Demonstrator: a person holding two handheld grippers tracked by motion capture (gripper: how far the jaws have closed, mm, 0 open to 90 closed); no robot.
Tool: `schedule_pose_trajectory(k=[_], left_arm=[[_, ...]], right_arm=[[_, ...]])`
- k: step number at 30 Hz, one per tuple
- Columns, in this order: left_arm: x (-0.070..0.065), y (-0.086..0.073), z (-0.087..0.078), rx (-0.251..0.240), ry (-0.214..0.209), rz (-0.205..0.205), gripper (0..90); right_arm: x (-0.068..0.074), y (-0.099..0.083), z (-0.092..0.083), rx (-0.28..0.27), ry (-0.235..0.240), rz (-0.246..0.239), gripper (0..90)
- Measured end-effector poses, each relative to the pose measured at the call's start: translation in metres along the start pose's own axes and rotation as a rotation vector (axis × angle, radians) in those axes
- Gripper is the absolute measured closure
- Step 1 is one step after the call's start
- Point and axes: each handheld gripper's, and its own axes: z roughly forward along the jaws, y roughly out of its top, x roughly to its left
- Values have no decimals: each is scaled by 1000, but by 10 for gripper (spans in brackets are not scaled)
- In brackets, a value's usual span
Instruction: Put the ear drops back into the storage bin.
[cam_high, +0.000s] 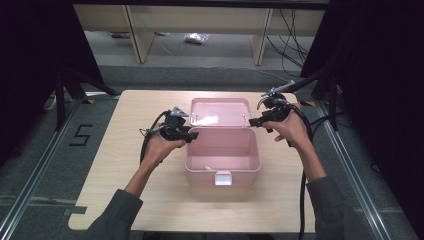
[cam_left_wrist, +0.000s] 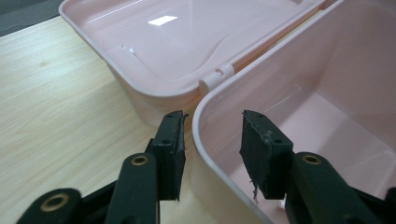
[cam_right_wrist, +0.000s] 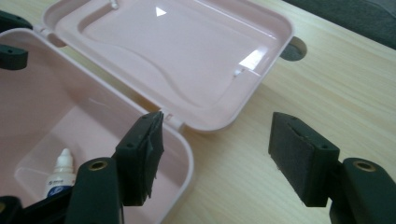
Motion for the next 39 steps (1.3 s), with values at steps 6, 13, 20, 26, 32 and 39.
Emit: schedule_pose_trajectory(k=[6,13,20,26,32,39], left_arm=[[3,2,6,5,-12,19,628],[3,5,10,23,3,53,734],[6,3,9,12,-14,74,761],[6,-1,8,-19,-39,61,765],[4,-2,8,-29,-42,66,766],[0,-3,7,-27,-55,62,766]], right_arm=[[-5,-1,7,1,-7,17,357],[-9,-3,10,-2,0,25,357],[-11,-1,13,-48,-27,69,360],[-18,1,19,-71,-61,100,404],[-24,4,30,-78,-57,137,450],[-28,7,44,-66,-77,171,501]])
